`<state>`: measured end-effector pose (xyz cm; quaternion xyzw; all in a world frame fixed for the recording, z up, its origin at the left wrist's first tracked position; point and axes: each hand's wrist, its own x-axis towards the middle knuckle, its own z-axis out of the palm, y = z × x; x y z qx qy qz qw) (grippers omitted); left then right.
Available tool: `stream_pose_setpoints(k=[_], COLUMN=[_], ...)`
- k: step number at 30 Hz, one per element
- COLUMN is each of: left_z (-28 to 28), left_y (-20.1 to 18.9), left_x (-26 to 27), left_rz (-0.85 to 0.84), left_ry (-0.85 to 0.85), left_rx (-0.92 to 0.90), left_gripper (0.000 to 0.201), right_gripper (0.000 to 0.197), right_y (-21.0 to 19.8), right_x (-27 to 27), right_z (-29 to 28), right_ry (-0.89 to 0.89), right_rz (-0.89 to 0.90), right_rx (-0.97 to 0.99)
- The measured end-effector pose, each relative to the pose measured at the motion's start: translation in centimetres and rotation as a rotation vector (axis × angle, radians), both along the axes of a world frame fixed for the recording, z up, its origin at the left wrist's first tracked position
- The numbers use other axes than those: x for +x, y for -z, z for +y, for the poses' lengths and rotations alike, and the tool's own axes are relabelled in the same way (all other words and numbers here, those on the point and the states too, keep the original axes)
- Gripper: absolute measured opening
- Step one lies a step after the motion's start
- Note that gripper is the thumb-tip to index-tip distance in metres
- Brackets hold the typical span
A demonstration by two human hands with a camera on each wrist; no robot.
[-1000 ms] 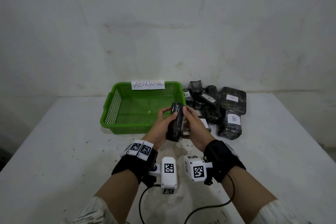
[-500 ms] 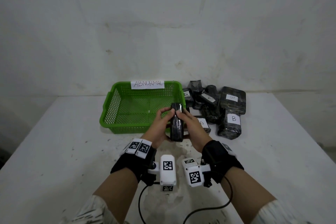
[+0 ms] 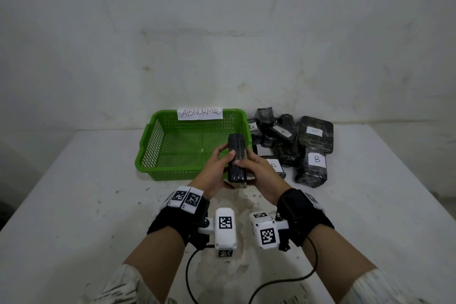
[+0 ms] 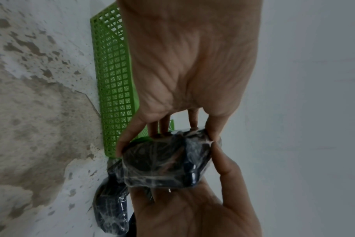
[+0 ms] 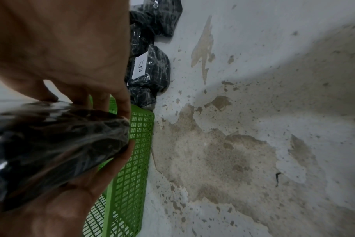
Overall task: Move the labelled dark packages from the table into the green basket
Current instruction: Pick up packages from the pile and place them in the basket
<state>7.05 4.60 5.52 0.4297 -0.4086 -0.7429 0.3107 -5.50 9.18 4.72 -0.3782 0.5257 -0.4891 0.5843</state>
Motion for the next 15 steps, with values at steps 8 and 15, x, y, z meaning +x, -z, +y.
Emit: stream_pose_setpoints(k=[8, 15], left_z=[0.1, 0.1], left_y=[0.2, 0.7], left_x=[0.0, 0.4], left_rz=[-0.017, -0.008], left_ry=[0.045, 0.045], left_rx=[0.01, -0.005], left_gripper=[0.047, 0.043], right_gripper=[0.046, 0.078], right_y=[0.2, 1.3], right_x=[-0.3, -0.4], right_z=[0.2, -0.2], right_ry=[-0.018, -0.063], right_rz=[-0.005, 0.0], right_rx=[-0.013, 0.006])
